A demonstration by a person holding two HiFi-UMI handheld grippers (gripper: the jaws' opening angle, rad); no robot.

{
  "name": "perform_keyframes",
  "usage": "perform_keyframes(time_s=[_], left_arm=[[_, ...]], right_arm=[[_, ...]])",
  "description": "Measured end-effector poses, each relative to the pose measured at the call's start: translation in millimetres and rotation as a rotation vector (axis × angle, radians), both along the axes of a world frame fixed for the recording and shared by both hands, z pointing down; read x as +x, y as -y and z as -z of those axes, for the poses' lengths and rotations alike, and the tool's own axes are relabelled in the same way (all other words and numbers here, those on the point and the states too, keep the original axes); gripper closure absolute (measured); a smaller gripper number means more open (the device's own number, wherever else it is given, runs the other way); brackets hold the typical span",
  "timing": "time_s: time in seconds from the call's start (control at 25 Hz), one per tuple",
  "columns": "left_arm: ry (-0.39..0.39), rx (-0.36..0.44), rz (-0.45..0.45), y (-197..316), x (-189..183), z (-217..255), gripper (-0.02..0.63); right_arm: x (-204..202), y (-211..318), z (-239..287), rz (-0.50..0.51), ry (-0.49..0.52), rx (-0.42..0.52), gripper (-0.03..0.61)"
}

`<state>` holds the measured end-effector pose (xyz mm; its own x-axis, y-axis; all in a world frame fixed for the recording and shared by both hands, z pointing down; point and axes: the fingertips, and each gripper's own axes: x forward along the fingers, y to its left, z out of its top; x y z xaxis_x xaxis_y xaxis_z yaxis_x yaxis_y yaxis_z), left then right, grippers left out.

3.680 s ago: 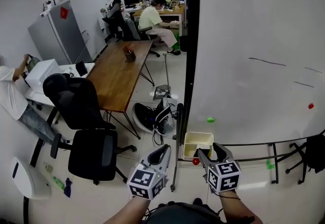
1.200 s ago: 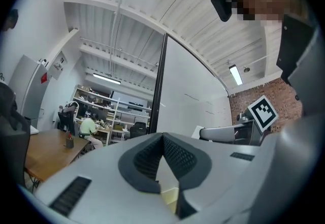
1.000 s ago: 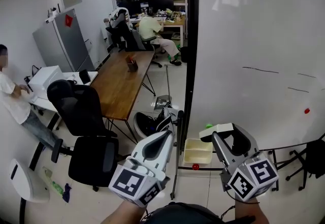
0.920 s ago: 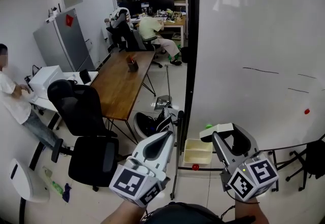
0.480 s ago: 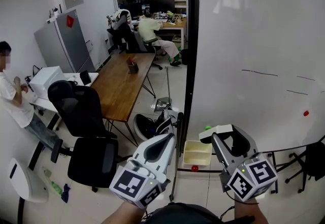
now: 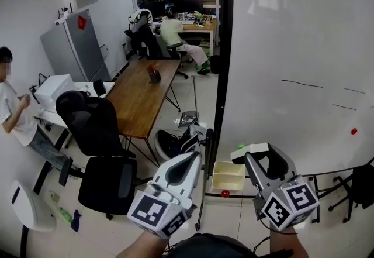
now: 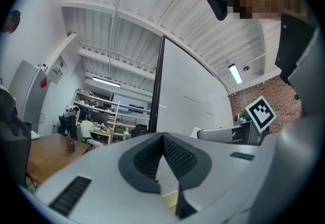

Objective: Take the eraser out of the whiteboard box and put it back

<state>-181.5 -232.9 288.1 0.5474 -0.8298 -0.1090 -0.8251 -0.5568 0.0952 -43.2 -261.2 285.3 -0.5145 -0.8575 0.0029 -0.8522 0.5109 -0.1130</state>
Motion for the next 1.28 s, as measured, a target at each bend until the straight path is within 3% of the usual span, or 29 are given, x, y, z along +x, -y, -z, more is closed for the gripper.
perform_keyframes(time_s=[0.64,1.28], left_arm=[[0.09,-0.045,-0.01,34,11,-33,0.591],[0.104,-0.173,0.014,49,9,-103,0.591]], right_arm=[[-3,19,-13,-0.013,-0.038,-0.003,0.318],[-1,36,-101,-0.028,-0.101,-0.099,0.318]])
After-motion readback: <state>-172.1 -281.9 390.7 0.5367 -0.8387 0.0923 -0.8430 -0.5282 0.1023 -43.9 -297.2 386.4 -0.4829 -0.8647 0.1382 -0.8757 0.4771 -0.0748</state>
